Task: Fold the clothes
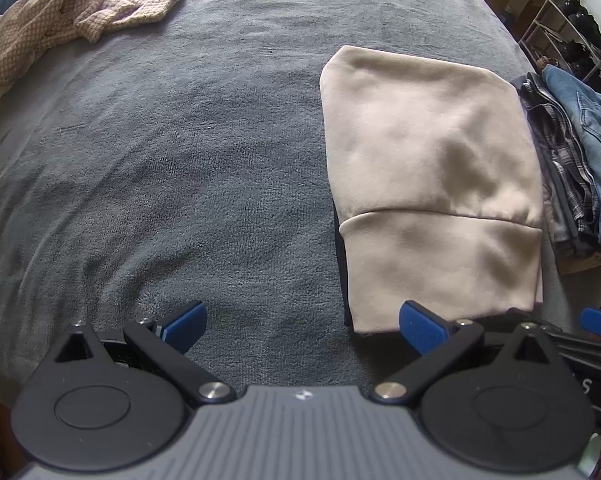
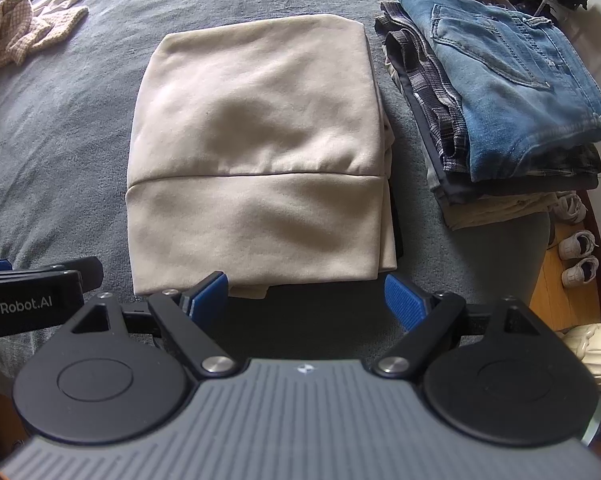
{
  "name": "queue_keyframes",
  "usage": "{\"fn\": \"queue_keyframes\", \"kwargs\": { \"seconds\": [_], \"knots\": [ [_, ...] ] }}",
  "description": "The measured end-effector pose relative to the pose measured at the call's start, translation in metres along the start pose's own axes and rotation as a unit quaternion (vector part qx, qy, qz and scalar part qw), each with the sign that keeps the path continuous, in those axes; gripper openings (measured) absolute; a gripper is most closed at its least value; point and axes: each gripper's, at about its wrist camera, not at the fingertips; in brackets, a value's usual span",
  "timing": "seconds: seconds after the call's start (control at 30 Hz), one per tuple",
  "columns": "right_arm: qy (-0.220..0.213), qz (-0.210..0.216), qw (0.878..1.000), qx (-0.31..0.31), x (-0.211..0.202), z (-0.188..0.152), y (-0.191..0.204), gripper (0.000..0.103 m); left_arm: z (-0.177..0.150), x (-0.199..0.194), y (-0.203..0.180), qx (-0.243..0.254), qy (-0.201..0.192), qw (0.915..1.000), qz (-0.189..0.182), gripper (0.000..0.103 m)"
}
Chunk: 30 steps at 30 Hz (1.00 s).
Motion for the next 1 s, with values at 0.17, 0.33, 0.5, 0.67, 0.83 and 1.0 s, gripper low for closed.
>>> {"fn": "queue_keyframes", "kwargs": {
  "seconds": [0.17,0.33,0.5,0.67,0.83,1.0],
  "knots": [
    [0.002,-0.001,1.000,0.001,0.001,0.001,0.000,0.086,0.001,0.001,0.000,0.002,0.002,1.0000,0.001,0.103],
    [0.003,-0.002,1.000,0.000,0.003,0.002,0.000,0.086,0.001,0.001,0.001,0.003,0.002,1.0000,0.002,0.103],
    [0.004,-0.003,1.000,-0.002,0.003,0.003,0.002,0.086,0.002,0.002,0.003,0.003,0.002,1.0000,0.002,0.103],
    [0.006,-0.004,1.000,-0.004,0.004,0.004,0.004,0.086,0.002,0.003,0.005,0.000,0.004,1.0000,0.003,0.103],
    [0.006,-0.003,1.000,-0.009,0.005,0.004,0.007,0.086,0.003,0.004,0.009,-0.001,0.004,1.0000,0.004,0.103],
    [0.007,-0.003,1.000,-0.011,0.006,0.005,0.009,0.086,0.002,0.004,0.010,-0.003,0.005,1.0000,0.005,0.103]
  ]
}}
Point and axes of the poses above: each gripper's, at about its wrist camera, not at the fingertips, and x roughly the way its jaws point, y to its left, z to its top, and after that the axes turned 3 degrees about z, right-handed
